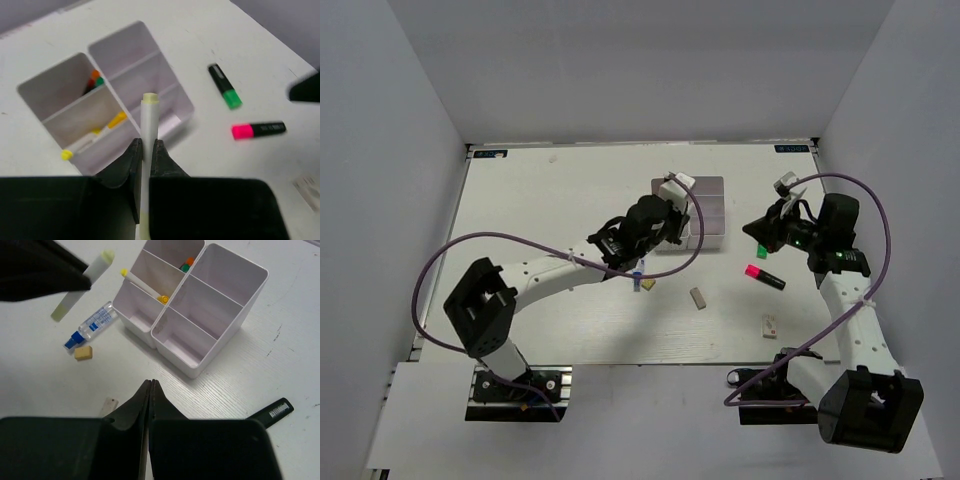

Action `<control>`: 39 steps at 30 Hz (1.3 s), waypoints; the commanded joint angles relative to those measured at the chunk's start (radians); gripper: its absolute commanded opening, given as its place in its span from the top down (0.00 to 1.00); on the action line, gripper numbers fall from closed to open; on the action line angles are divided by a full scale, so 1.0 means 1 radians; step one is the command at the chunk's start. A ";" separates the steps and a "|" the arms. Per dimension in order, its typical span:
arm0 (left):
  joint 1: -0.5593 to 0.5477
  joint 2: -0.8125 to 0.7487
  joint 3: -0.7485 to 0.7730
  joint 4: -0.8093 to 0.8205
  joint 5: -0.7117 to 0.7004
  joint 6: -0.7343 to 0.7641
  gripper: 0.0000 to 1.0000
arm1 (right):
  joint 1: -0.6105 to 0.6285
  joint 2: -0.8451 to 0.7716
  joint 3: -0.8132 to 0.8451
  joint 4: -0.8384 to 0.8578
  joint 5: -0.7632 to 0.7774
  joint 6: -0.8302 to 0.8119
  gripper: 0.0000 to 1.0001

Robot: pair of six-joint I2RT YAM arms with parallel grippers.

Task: Sort the stationery into containers
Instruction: Place the pen in the storage box.

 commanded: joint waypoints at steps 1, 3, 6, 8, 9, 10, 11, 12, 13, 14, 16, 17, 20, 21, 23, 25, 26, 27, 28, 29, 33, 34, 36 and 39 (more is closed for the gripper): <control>0.052 0.032 0.006 0.138 -0.091 -0.018 1.00 | -0.009 -0.029 -0.020 0.026 -0.012 -0.014 1.00; 0.082 0.089 0.053 0.175 -0.122 -0.018 1.00 | -0.011 -0.038 -0.036 0.030 -0.018 -0.017 1.00; 0.113 0.184 0.140 0.209 -0.155 -0.027 1.00 | -0.012 -0.049 -0.063 0.035 -0.041 -0.019 1.00; 0.127 0.220 0.173 0.246 -0.166 -0.040 1.00 | -0.012 -0.049 -0.072 0.026 -0.052 -0.028 1.00; 0.142 0.250 0.205 0.255 -0.157 -0.040 1.00 | -0.012 -0.052 -0.073 0.021 -0.050 -0.033 1.00; 0.142 0.264 0.223 0.255 -0.143 -0.040 1.00 | -0.012 -0.055 -0.075 0.015 -0.050 -0.037 1.00; 0.153 0.281 0.261 0.255 -0.143 -0.040 1.00 | -0.012 -0.055 -0.078 0.009 -0.052 -0.045 1.00; 0.153 0.295 0.279 0.238 -0.131 -0.040 1.00 | -0.014 -0.057 -0.083 0.009 -0.055 -0.045 1.00; 0.164 0.307 0.292 0.238 -0.131 -0.040 1.00 | -0.014 -0.060 -0.086 0.006 -0.056 -0.051 1.00; 0.164 0.330 0.305 0.224 -0.131 -0.040 1.00 | -0.014 -0.058 -0.092 0.001 -0.064 -0.051 1.00; 0.175 0.342 0.305 0.224 -0.131 -0.040 1.00 | -0.015 -0.058 -0.098 0.000 -0.072 -0.053 1.00; 0.175 0.353 0.305 0.224 -0.131 -0.040 1.00 | -0.014 -0.058 -0.099 -0.006 -0.081 -0.056 1.00; 0.175 0.362 0.296 0.224 -0.131 -0.020 1.00 | -0.012 -0.057 -0.099 -0.017 -0.105 -0.076 0.91; 0.175 0.371 0.287 0.224 -0.131 -0.011 1.00 | -0.012 -0.055 -0.096 -0.029 -0.118 -0.080 0.85; 0.175 0.372 0.274 0.224 -0.131 -0.011 1.00 | -0.015 -0.046 -0.092 -0.045 -0.121 -0.094 0.74; 0.175 0.372 0.259 0.233 -0.140 -0.011 0.98 | -0.014 -0.043 -0.084 -0.054 -0.127 -0.103 0.71; 0.175 0.382 0.245 0.244 -0.140 -0.011 0.96 | -0.014 -0.040 -0.083 -0.057 -0.127 -0.106 0.71; 0.175 0.382 0.245 0.253 -0.154 -0.011 0.96 | -0.014 -0.038 -0.078 -0.068 -0.128 -0.106 0.71; 0.175 0.382 0.236 0.253 -0.166 -0.001 0.96 | -0.014 -0.038 -0.077 -0.069 -0.130 -0.111 0.71; 0.175 0.393 0.236 0.253 -0.177 -0.001 0.96 | -0.014 -0.035 -0.075 -0.074 -0.131 -0.109 0.71; 0.175 0.402 0.227 0.301 -0.163 0.008 1.00 | -0.017 -0.032 -0.066 -0.101 -0.131 -0.122 0.70; 0.175 0.392 0.214 0.321 -0.153 0.025 1.00 | -0.017 -0.034 -0.064 -0.109 -0.125 -0.126 0.70; 0.175 0.391 0.199 0.341 -0.133 0.045 1.00 | -0.017 -0.034 -0.069 -0.111 -0.125 -0.131 0.70; 0.175 0.382 0.155 0.367 -0.096 0.083 1.00 | -0.017 -0.029 -0.073 -0.105 -0.128 -0.126 0.70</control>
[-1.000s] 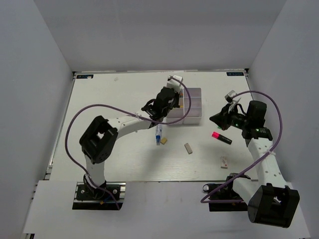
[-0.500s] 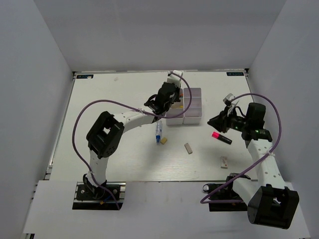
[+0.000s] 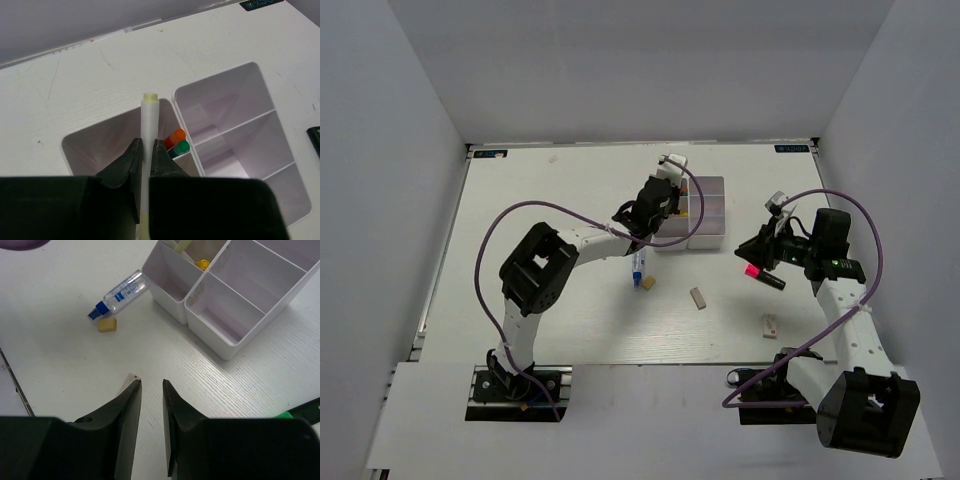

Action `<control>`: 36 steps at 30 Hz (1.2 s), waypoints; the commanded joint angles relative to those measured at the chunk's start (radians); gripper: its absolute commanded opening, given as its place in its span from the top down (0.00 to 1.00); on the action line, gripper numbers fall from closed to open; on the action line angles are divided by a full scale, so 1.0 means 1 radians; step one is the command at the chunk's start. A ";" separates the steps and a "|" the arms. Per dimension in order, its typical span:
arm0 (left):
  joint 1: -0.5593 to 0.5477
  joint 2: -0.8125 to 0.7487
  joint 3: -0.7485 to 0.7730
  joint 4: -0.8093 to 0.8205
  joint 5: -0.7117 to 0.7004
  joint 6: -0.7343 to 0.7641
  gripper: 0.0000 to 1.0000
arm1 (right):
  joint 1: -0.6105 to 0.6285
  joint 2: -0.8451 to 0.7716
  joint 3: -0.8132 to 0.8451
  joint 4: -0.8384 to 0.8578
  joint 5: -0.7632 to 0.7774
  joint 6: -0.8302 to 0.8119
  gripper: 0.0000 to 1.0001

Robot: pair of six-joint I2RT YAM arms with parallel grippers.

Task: Sort the stationery into containers
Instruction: Place the pen in the storage box, then pick up the stationery from the center of the board.

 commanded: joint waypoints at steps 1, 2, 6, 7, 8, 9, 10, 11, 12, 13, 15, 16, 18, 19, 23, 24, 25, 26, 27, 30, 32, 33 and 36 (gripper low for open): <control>0.003 -0.048 -0.065 0.078 0.050 0.060 1.00 | -0.008 0.003 0.019 -0.006 -0.023 -0.011 0.70; 0.003 -0.060 -0.082 0.093 0.063 0.082 1.00 | -0.008 0.005 0.019 -0.008 -0.020 -0.013 0.70; 0.003 -0.082 -0.135 0.117 0.083 0.091 0.96 | -0.011 0.008 0.017 -0.012 -0.018 -0.022 0.62; 0.003 -0.082 -0.144 0.117 0.083 0.091 0.95 | -0.011 0.008 0.019 -0.018 -0.018 -0.025 0.60; 0.003 -0.095 -0.158 0.117 0.083 0.091 0.91 | -0.013 0.009 0.019 -0.018 -0.018 -0.027 0.58; 0.003 -0.105 -0.158 0.117 0.083 0.091 0.84 | -0.013 0.011 0.017 -0.020 -0.017 -0.030 0.51; -0.007 -0.105 -0.168 0.127 0.083 0.091 0.73 | -0.013 0.006 0.020 -0.020 -0.015 -0.030 0.47; -0.007 -0.105 -0.169 0.127 0.074 0.091 0.61 | -0.013 0.012 0.017 -0.020 -0.014 -0.031 0.45; -0.007 -0.117 -0.179 0.136 0.074 0.091 0.56 | -0.013 0.017 0.017 -0.023 -0.012 -0.033 0.43; -0.007 -0.117 -0.179 0.137 0.062 0.091 0.49 | -0.013 0.015 0.017 -0.020 -0.012 -0.033 0.41; -0.007 -0.128 -0.179 0.137 0.062 0.091 0.35 | -0.011 0.021 0.019 -0.021 -0.012 -0.034 0.39; -0.007 -0.128 -0.179 0.137 0.051 0.091 0.32 | -0.011 0.023 0.022 -0.023 -0.012 -0.034 0.39; -0.007 -0.151 -0.188 0.147 0.042 0.091 0.24 | -0.013 0.025 0.020 -0.025 -0.006 -0.037 0.35; -0.016 -0.151 -0.188 0.163 0.042 0.091 0.22 | -0.013 0.026 0.020 -0.026 -0.001 -0.033 0.30; -0.016 -0.209 -0.176 0.175 0.042 0.111 0.21 | -0.017 0.032 0.011 0.008 0.063 0.054 0.10; -0.016 -0.226 -0.176 0.155 0.042 0.111 0.20 | -0.019 0.044 0.013 0.024 0.118 0.071 0.10; -0.016 -0.269 -0.176 0.140 0.042 0.102 0.19 | -0.026 0.054 0.022 0.029 0.146 0.141 0.10; -0.016 -0.295 -0.176 0.121 0.056 0.102 0.19 | -0.028 0.072 0.028 0.029 0.184 0.159 0.11; -0.016 -0.324 -0.176 0.100 0.066 0.088 0.19 | -0.031 0.106 0.039 0.008 0.203 0.166 0.15; -0.016 -0.457 -0.221 -0.024 0.091 -0.003 0.17 | -0.042 0.173 0.097 -0.024 0.311 0.220 0.35; -0.005 -0.529 -0.270 -0.148 0.135 -0.126 0.07 | -0.045 0.218 0.138 -0.051 0.400 0.239 0.47; -0.005 -0.601 -0.290 -0.187 0.160 -0.155 0.03 | -0.042 0.247 0.160 -0.061 0.413 0.237 0.50; -0.005 -0.700 -0.394 -0.296 0.209 -0.226 0.00 | -0.036 0.336 0.217 -0.081 0.505 0.233 0.44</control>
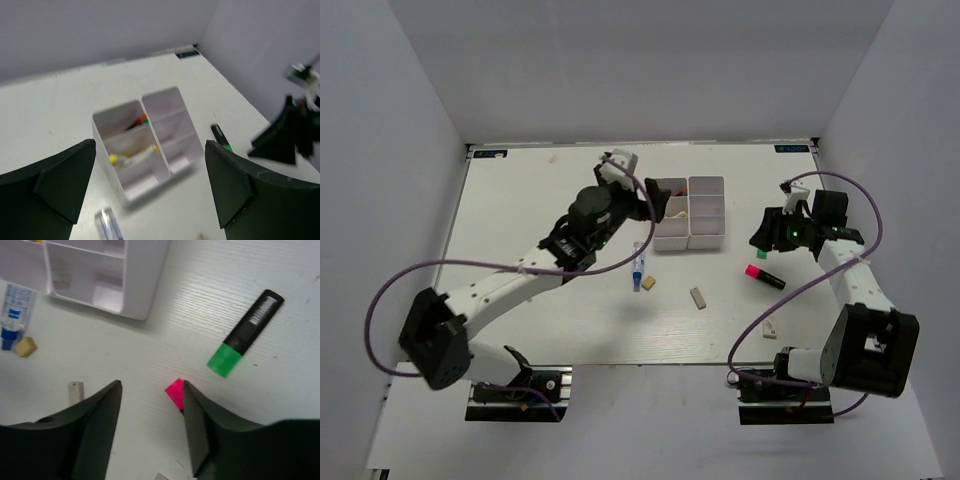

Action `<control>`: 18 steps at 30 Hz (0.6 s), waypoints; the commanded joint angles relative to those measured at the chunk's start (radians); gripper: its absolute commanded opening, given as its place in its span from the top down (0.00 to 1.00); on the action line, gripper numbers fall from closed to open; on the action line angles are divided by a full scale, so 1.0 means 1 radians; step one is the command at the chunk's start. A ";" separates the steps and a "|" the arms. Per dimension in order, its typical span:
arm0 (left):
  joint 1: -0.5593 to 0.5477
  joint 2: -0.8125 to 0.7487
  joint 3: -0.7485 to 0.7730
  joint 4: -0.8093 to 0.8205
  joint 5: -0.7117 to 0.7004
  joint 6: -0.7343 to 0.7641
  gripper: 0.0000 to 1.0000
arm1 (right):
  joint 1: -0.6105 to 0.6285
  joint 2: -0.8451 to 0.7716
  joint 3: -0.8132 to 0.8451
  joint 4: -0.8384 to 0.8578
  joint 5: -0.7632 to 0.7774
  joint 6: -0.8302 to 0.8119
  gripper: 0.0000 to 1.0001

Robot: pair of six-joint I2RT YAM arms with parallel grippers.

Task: Sort the stationery into containers
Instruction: Pick up the stationery from the center of the board.

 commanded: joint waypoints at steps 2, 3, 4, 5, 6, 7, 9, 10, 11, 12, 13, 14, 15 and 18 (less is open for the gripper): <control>0.004 -0.157 -0.157 -0.265 0.080 -0.214 0.00 | 0.003 0.117 0.136 -0.036 0.169 0.016 0.36; 0.004 -0.179 -0.180 -0.296 0.055 -0.242 0.00 | 0.005 0.161 0.153 -0.045 0.198 0.013 0.34; 0.004 -0.197 -0.226 -0.320 0.054 -0.268 0.00 | 0.003 0.180 0.168 -0.049 0.208 0.013 0.29; 0.004 -0.214 -0.247 -0.362 0.038 -0.291 0.00 | 0.005 0.201 0.211 -0.054 0.274 0.010 0.27; 0.004 -0.245 -0.266 -0.380 0.022 -0.335 0.00 | 0.008 0.268 0.226 -0.059 0.302 0.026 0.27; 0.004 -0.257 -0.300 -0.397 0.022 -0.355 0.00 | 0.005 0.290 0.260 -0.063 0.322 0.040 0.26; 0.004 -0.292 -0.327 -0.428 0.013 -0.395 0.00 | 0.006 0.376 0.314 -0.100 0.396 0.062 0.26; 0.004 -0.302 -0.350 -0.437 0.013 -0.411 0.00 | 0.008 0.391 0.341 -0.108 0.403 0.071 0.26; 0.004 -0.312 -0.360 -0.449 0.002 -0.423 0.00 | 0.008 0.419 0.352 -0.120 0.416 0.073 0.26; 0.004 -0.323 -0.381 -0.450 0.002 -0.443 0.00 | 0.009 0.431 0.378 -0.118 0.432 0.083 0.26; 0.004 -0.341 -0.392 -0.450 0.002 -0.455 0.00 | 0.015 0.453 0.386 -0.112 0.440 0.085 0.26; 0.004 -0.342 -0.403 -0.459 0.002 -0.467 0.00 | 0.019 0.473 0.390 -0.106 0.445 0.083 0.27; 0.004 -0.357 -0.413 -0.459 0.002 -0.487 0.00 | 0.026 0.486 0.418 -0.103 0.478 0.092 0.27; -0.005 -0.369 -0.439 -0.470 -0.010 -0.510 0.00 | 0.046 0.546 0.464 -0.103 0.507 0.099 0.31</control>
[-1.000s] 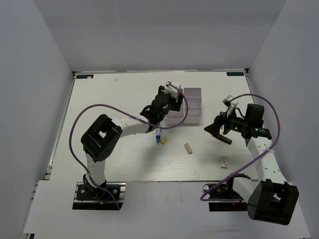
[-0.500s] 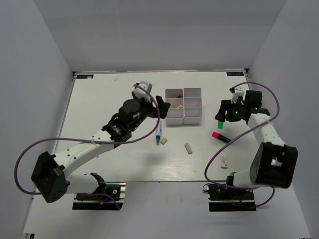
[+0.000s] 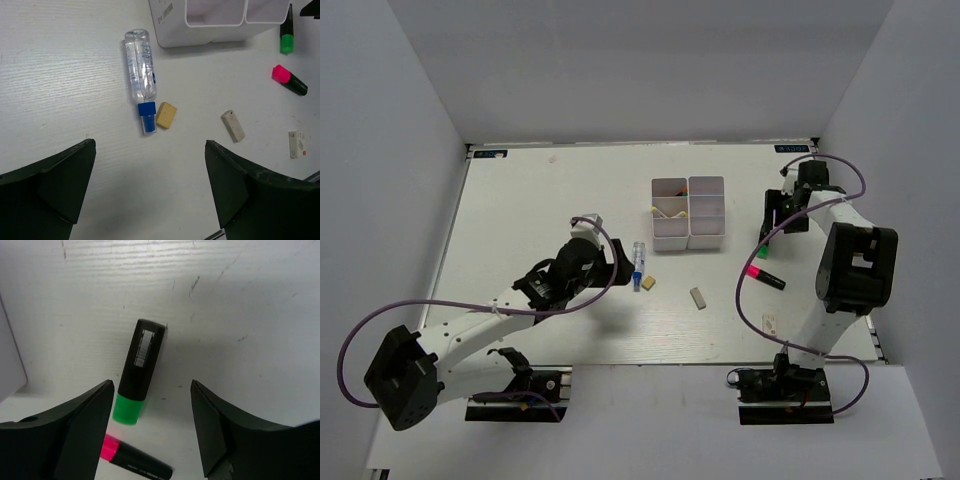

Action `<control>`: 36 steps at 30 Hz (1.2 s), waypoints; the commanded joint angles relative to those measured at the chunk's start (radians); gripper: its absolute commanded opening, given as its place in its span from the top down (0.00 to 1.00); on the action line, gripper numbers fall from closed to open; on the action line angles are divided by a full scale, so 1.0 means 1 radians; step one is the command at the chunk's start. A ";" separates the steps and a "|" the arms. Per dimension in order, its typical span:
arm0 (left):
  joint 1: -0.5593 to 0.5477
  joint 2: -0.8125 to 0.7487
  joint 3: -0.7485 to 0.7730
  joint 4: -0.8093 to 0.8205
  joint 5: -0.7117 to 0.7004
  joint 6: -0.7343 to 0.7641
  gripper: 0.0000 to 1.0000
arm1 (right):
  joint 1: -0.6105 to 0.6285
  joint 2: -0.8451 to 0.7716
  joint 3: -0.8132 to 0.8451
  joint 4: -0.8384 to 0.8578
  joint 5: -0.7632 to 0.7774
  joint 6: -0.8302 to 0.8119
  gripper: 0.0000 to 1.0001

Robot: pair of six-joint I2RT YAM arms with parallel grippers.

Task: Sort the stationery into containers
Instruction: Pick up the stationery from the center of the board.

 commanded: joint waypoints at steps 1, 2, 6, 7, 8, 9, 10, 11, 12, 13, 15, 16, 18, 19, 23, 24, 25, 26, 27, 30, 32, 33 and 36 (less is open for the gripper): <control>-0.004 -0.050 -0.014 -0.031 -0.025 -0.075 0.00 | 0.032 0.048 0.076 -0.005 0.074 0.027 0.32; -0.004 -0.050 -0.014 -0.031 -0.025 -0.075 0.00 | 0.037 0.057 0.084 0.001 0.078 0.030 0.32; -0.004 -0.050 -0.023 -0.051 -0.034 -0.084 0.00 | 0.066 0.094 0.103 0.017 0.139 0.039 0.35; -0.004 -0.050 -0.023 -0.060 -0.034 -0.084 0.00 | 0.075 0.113 0.110 0.017 0.158 0.042 0.35; -0.004 -0.050 -0.023 -0.060 -0.034 -0.084 0.00 | 0.083 0.122 0.113 0.014 0.173 0.051 0.37; -0.004 -0.050 -0.023 -0.070 -0.034 -0.084 0.00 | 0.086 0.130 0.115 0.009 0.175 0.056 0.38; -0.004 -0.050 -0.014 -0.070 -0.034 -0.084 0.00 | 0.089 0.149 0.122 -0.001 0.187 0.065 0.38; -0.004 -0.050 -0.014 -0.082 -0.034 -0.084 0.00 | 0.092 0.157 0.126 -0.008 0.192 0.073 0.40; -0.004 -0.050 -0.014 -0.082 -0.034 -0.084 0.00 | 0.092 0.166 0.127 -0.014 0.193 0.084 0.40; -0.004 -0.050 -0.014 -0.091 -0.043 -0.084 0.00 | 0.092 0.174 0.126 -0.023 0.192 0.088 0.42; -0.004 -0.050 -0.014 -0.091 -0.043 -0.084 0.00 | 0.095 0.180 0.116 -0.029 0.196 0.088 0.44; -0.004 -0.050 -0.014 -0.091 -0.043 -0.084 0.00 | 0.094 0.177 0.113 -0.035 0.201 0.088 0.46; -0.004 -0.050 -0.014 -0.091 -0.043 -0.084 0.00 | 0.100 0.177 0.103 -0.038 0.210 0.111 0.46; -0.004 -0.050 -0.014 -0.091 -0.043 -0.084 0.00 | 0.100 0.177 0.101 -0.041 0.207 0.113 0.47; -0.004 -0.050 -0.014 -0.091 -0.043 -0.084 0.00 | 0.102 0.179 0.086 -0.051 0.170 0.110 0.66; -0.004 -0.050 -0.014 -0.091 -0.043 -0.084 0.00 | 0.100 0.174 0.086 -0.055 0.163 0.105 0.72; -0.004 -0.050 -0.014 -0.091 -0.043 -0.084 0.00 | 0.100 0.170 0.095 -0.058 0.152 0.101 0.83; -0.004 -0.041 -0.014 -0.082 -0.034 -0.084 0.00 | 0.099 0.165 0.103 -0.075 0.132 0.104 0.88; -0.004 -0.041 -0.014 -0.082 -0.034 -0.084 0.00 | 0.095 0.159 0.107 -0.081 0.124 0.069 0.94; -0.004 -0.041 -0.005 -0.082 -0.034 -0.075 0.00 | 0.089 0.113 0.145 -0.106 0.083 0.024 1.00; -0.004 -0.050 -0.005 -0.054 0.008 -0.057 0.00 | 0.088 0.047 0.162 -0.121 0.051 0.010 1.00; -0.013 -0.050 -0.020 -0.007 0.028 -0.035 0.00 | 0.085 0.029 0.197 -0.124 -0.019 -0.007 1.00; -0.013 -0.072 -0.052 0.076 0.094 -0.024 0.00 | 0.080 -0.071 0.250 -0.098 -0.172 -0.045 1.00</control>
